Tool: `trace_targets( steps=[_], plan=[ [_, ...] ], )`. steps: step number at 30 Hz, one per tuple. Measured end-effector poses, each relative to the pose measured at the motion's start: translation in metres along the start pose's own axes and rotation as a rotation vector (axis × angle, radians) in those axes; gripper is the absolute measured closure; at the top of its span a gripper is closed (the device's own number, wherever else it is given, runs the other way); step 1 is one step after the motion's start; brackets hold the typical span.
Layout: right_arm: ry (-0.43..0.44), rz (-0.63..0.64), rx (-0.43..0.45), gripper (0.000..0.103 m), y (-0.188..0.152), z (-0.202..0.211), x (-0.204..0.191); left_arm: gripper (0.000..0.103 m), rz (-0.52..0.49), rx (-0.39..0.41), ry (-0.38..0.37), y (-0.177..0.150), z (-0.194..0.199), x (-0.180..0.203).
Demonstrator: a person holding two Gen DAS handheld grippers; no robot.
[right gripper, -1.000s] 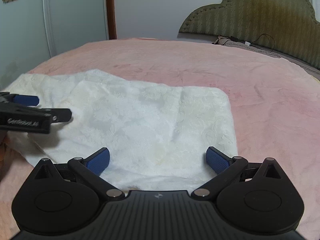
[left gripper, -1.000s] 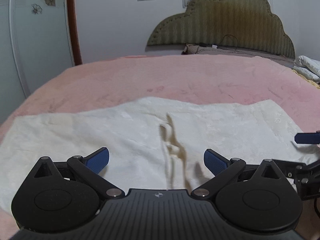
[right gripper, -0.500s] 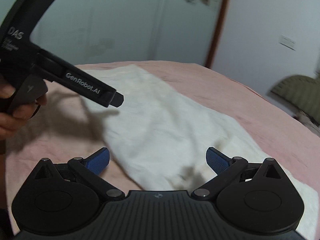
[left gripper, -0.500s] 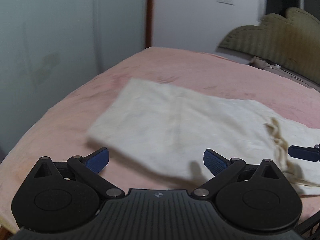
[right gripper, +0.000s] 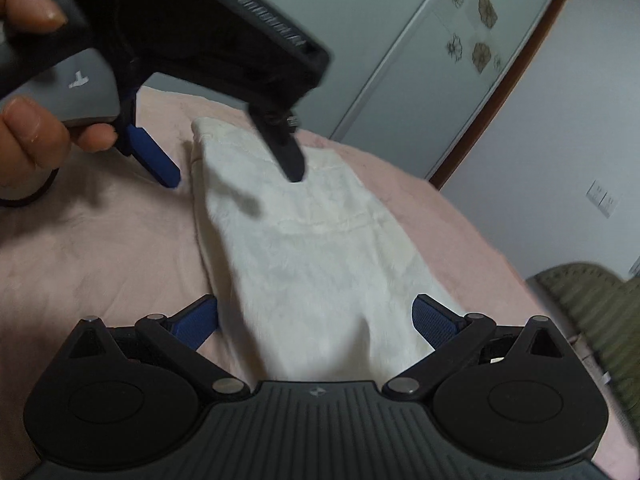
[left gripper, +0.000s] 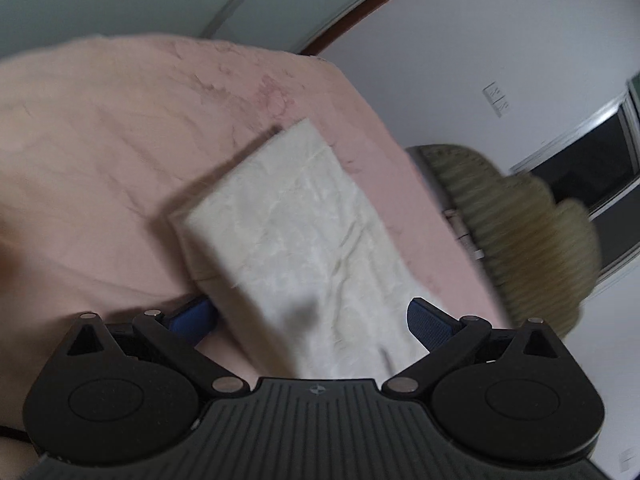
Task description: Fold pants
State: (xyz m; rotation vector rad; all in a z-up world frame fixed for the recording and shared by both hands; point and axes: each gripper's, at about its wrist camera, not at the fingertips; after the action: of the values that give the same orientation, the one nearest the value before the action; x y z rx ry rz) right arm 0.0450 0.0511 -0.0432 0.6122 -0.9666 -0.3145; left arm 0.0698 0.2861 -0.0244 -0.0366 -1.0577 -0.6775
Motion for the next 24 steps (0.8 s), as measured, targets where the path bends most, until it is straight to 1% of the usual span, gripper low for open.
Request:
trace_targets(
  steps=[3,5,7,8,9,10,11,12,13,14,15,16,17,18,19,20,21,22,23,24],
  plan=[
    [-0.063,0.002,0.006,0.000,0.009,-0.008,0.005,0.001,0.048,0.011,-0.036,0.002,-0.010,0.001],
    [-0.096,-0.050,0.028,0.000,0.009,-0.003,0.018,0.001,0.080,0.008,-0.078,0.004,-0.014,0.002],
    [-0.101,-0.119,0.048,0.000,0.005,0.004,0.033,0.001,0.138,-0.003,-0.135,0.009,-0.019,0.000],
    [-0.080,-0.148,0.047,0.000,0.003,0.005,0.039,0.001,0.158,-0.002,-0.145,0.011,-0.022,0.000],
    [-0.026,-0.169,0.042,0.000,0.003,0.005,0.046,0.001,0.167,0.001,-0.143,0.013,-0.025,0.001],
    [0.055,-0.178,0.036,0.000,0.003,0.007,0.051,0.002,0.166,0.006,-0.132,0.014,-0.028,0.003],
    [0.160,-0.188,0.044,0.000,0.003,0.015,0.056,0.003,0.154,0.011,-0.122,0.015,-0.031,0.005],
    [0.234,-0.211,0.077,0.000,0.002,0.022,0.063,0.005,0.135,0.013,-0.113,0.015,-0.033,0.008],
    [0.271,-0.254,0.128,0.000,0.001,0.030,0.073,0.012,0.111,0.024,-0.102,0.014,-0.034,0.009],
    [0.271,-0.308,0.170,0.000,0.000,0.036,0.083,0.023,0.089,0.035,-0.083,0.013,-0.036,0.011],
    [0.251,-0.375,0.197,0.000,-0.001,0.041,0.092,0.030,0.072,0.041,-0.059,0.013,-0.038,0.013],
    [0.230,-0.432,0.200,0.000,-0.002,0.039,0.103,0.043,0.062,0.043,-0.026,0.013,-0.039,0.012],
    [0.214,-0.467,0.185,0.000,-0.003,0.034,0.110,0.055,0.054,0.048,0.001,0.013,-0.039,0.011],
    [0.199,-0.481,0.149,0.000,-0.002,0.019,0.118,0.059,0.045,0.057,0.013,0.013,-0.040,0.010],
    [0.187,-0.476,0.092,0.000,-0.005,0.006,0.119,0.068,0.037,0.062,0.023,0.014,-0.040,0.009],
    [0.176,-0.466,0.013,0.000,-0.008,-0.010,0.117,0.077,0.027,0.068,0.036,0.013,-0.041,0.009],
    [0.183,-0.459,-0.060,0.000,-0.014,-0.024,0.113,0.079,0.014,0.077,0.051,0.013,-0.040,0.009],
    [0.212,-0.446,-0.123,0.000,-0.019,-0.038,0.107,0.084,-0.002,0.083,0.055,0.012,-0.040,0.009],
    [0.245,-0.437,-0.160,0.000,-0.023,-0.048,0.101,0.089,-0.021,0.093,0.066,0.011,-0.040,0.011],
    [0.243,-0.452,-0.152,0.000,-0.027,-0.047,0.099,0.089,-0.047,0.106,0.073,0.008,-0.039,0.013]
  ],
)
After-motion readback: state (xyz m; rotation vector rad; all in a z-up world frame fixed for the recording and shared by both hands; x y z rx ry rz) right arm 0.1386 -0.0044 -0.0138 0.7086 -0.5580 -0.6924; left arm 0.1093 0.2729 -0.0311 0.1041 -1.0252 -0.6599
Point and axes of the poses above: each gripper's, at about its wrist camera, not at the fingertips, and z roughly against the way its jaws point, x to its right, y to its top, and after that the axes turned 12 degrees about z, right-handed
